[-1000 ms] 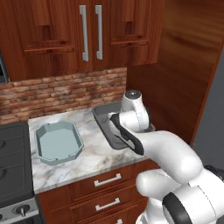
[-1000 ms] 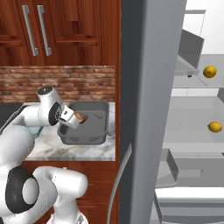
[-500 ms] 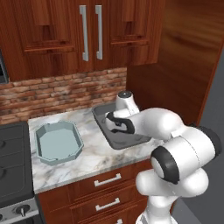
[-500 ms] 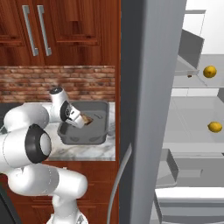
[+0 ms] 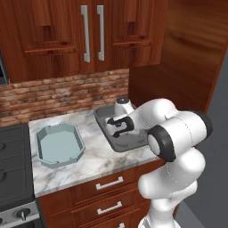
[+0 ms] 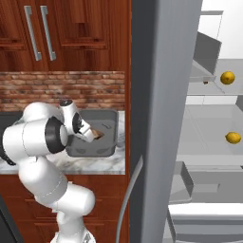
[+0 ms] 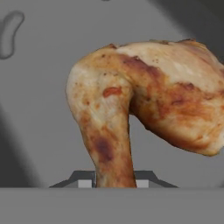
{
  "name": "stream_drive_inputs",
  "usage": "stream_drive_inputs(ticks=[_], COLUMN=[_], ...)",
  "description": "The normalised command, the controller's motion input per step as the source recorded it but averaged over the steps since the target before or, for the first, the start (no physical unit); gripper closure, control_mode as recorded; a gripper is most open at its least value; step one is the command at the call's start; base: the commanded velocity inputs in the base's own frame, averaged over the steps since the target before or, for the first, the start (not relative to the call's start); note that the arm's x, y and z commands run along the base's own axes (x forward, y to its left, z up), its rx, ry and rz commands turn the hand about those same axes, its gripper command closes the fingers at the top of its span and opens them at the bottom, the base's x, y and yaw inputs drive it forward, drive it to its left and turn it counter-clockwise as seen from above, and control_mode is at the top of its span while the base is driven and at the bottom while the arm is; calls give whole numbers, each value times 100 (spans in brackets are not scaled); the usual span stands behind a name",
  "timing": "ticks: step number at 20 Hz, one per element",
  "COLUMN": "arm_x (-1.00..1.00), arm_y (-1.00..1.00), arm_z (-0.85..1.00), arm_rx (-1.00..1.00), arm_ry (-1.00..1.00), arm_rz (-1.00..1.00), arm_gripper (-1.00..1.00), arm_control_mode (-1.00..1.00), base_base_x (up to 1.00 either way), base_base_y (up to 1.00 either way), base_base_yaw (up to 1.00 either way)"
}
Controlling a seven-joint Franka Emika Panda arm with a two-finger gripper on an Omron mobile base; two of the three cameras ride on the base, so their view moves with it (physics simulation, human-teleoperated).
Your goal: Place one lemon and one chicken drumstick in each tupperware on the nearby counter, to pack two identical lunches.
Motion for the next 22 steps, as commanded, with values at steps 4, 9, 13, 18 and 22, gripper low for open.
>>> stream_drive_inputs(ticks=[4, 9, 13, 18, 22], arm_x=[8, 3, 30, 25, 12], arm_y=[-1, -3, 0, 0, 0], arm_z=[-8, -1, -17, -28, -18], arm_rx=[0, 0, 0, 0, 0], arm_ry=[4, 1, 0, 0, 0], arm_rz=[-2, 0, 0, 0, 0], arm_gripper=[100, 100, 100, 100, -100], arm_control_mode=[-100, -100, -100, -100, -100], base_base_x=[0, 0, 0, 0, 0], base_base_y=[0, 0, 0, 0, 0], base_base_yaw=[0, 0, 0, 0, 0])
